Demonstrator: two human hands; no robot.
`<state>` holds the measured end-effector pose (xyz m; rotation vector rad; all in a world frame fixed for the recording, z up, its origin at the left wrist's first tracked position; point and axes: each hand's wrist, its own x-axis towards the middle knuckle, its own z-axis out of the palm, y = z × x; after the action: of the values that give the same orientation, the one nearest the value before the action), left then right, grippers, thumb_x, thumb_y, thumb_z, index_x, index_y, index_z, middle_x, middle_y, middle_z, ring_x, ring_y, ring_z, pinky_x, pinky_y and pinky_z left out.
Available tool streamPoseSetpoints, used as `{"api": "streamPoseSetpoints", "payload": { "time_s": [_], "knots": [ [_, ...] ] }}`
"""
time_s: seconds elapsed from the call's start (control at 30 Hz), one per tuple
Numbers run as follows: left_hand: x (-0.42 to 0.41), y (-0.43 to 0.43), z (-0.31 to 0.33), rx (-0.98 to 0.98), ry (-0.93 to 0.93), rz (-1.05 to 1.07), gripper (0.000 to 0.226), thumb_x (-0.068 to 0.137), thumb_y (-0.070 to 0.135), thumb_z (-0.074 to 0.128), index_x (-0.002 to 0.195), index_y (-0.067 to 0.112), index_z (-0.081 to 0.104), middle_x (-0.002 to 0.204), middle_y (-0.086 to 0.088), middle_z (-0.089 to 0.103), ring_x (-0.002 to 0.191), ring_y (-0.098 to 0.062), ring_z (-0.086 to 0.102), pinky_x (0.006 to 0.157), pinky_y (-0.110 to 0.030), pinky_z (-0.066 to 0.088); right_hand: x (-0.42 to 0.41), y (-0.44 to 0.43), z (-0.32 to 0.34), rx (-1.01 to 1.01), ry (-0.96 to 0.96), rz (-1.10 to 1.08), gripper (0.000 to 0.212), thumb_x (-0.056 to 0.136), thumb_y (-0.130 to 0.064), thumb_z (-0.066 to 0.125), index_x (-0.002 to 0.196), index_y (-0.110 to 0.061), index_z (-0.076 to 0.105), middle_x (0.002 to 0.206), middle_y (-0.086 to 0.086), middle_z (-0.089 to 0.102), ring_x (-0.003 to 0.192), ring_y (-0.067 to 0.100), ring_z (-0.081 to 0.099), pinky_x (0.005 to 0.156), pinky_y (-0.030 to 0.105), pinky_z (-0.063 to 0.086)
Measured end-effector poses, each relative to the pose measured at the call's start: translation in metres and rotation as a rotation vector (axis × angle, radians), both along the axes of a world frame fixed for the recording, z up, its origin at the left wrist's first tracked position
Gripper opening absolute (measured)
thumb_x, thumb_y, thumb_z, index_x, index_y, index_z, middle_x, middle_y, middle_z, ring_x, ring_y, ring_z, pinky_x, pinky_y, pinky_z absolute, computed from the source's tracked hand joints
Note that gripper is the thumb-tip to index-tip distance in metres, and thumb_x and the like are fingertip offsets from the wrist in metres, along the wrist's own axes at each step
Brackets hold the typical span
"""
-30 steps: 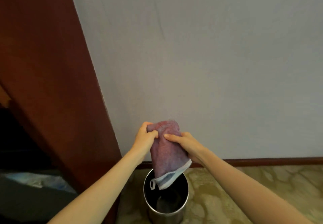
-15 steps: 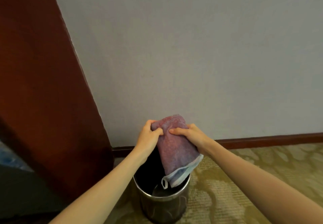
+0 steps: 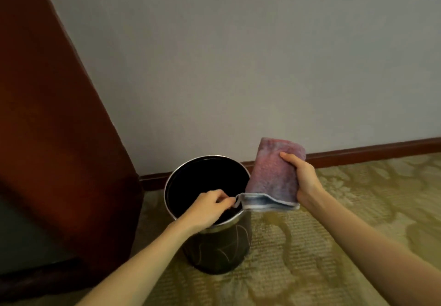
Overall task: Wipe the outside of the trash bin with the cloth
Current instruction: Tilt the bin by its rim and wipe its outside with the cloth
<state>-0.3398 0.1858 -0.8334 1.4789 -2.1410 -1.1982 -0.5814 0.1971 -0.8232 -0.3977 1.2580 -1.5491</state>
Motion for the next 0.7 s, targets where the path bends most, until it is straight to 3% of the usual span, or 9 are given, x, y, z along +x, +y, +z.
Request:
{"api": "streamPoseSetpoints", "payload": {
  "time_s": [0.1, 0.17, 0.27, 0.37, 0.47, 0.6, 0.7],
  "knots": [
    [-0.010, 0.018, -0.013, -0.158, -0.354, -0.232, 0.037, 0.092, 0.055, 0.043, 0.103, 0.025, 0.063, 0.097, -0.002, 0.066, 0.091, -0.021, 0.065, 0.078, -0.040, 0.051, -0.009, 0.017, -0.024, 0.070, -0.040, -0.103, 0.043, 0.065, -0.021, 0.079, 0.103, -0.004, 0.067, 0.095, 0.013, 0.073, 0.087, 0.031, 0.070, 0.079, 0.044, 0.056],
    [-0.015, 0.025, -0.016, -0.353, -0.513, -0.299, 0.037, 0.097, 0.048, 0.037, 0.107, 0.021, 0.060, 0.104, -0.007, 0.066, 0.098, -0.029, 0.064, 0.082, -0.045, 0.050, -0.012, 0.025, -0.038, 0.089, -0.048, -0.173, 0.038, 0.064, -0.018, 0.079, 0.098, -0.005, 0.068, 0.087, 0.010, 0.074, 0.078, 0.027, 0.072, 0.067, 0.037, 0.056],
    [-0.016, 0.028, -0.017, -0.379, -0.480, -0.261, 0.035, 0.100, 0.043, 0.035, 0.101, 0.018, 0.060, 0.101, -0.007, 0.066, 0.098, -0.029, 0.063, 0.083, -0.045, 0.049, -0.012, 0.036, -0.054, 0.148, -0.011, -0.235, 0.033, 0.060, -0.017, 0.081, 0.089, -0.005, 0.068, 0.079, 0.009, 0.074, 0.067, 0.025, 0.071, 0.059, 0.033, 0.054],
    [-0.016, 0.029, -0.019, -0.375, -0.483, -0.205, 0.034, 0.099, 0.043, 0.035, 0.097, 0.020, 0.059, 0.098, -0.004, 0.066, 0.095, -0.027, 0.063, 0.085, -0.046, 0.049, -0.011, 0.042, -0.062, 0.204, 0.057, -0.240, 0.039, 0.061, -0.020, 0.081, 0.093, -0.005, 0.063, 0.092, 0.013, 0.069, 0.080, 0.030, 0.068, 0.071, 0.041, 0.055],
    [-0.016, 0.030, -0.020, -0.375, -0.437, -0.150, 0.028, 0.098, 0.043, 0.035, 0.085, 0.025, 0.052, 0.092, -0.002, 0.065, 0.089, -0.025, 0.064, 0.084, -0.047, 0.050, -0.009, 0.043, -0.060, 0.224, 0.140, -0.240, 0.033, 0.063, -0.023, 0.080, 0.085, -0.007, 0.060, 0.093, 0.013, 0.067, 0.083, 0.030, 0.065, 0.077, 0.043, 0.054],
    [-0.010, 0.019, -0.007, -0.356, -0.310, -0.020, 0.036, 0.097, 0.044, 0.038, 0.074, 0.020, 0.053, 0.071, 0.002, 0.057, 0.074, -0.024, 0.063, 0.074, -0.045, 0.052, -0.007, 0.036, -0.054, 0.210, 0.258, -0.202, 0.030, 0.066, -0.026, 0.079, 0.082, -0.008, 0.061, 0.085, 0.008, 0.068, 0.080, 0.024, 0.064, 0.061, 0.030, 0.047],
    [0.006, 0.007, 0.001, -0.319, -0.136, 0.147, 0.039, 0.095, 0.040, 0.046, 0.065, 0.016, 0.054, 0.061, 0.001, 0.055, 0.062, -0.023, 0.058, 0.065, -0.040, 0.048, -0.004, 0.030, -0.054, 0.220, 0.328, -0.163, 0.030, 0.068, -0.029, 0.078, 0.083, -0.007, 0.063, 0.085, 0.009, 0.068, 0.081, 0.025, 0.065, 0.067, 0.033, 0.051]
  ]
}}
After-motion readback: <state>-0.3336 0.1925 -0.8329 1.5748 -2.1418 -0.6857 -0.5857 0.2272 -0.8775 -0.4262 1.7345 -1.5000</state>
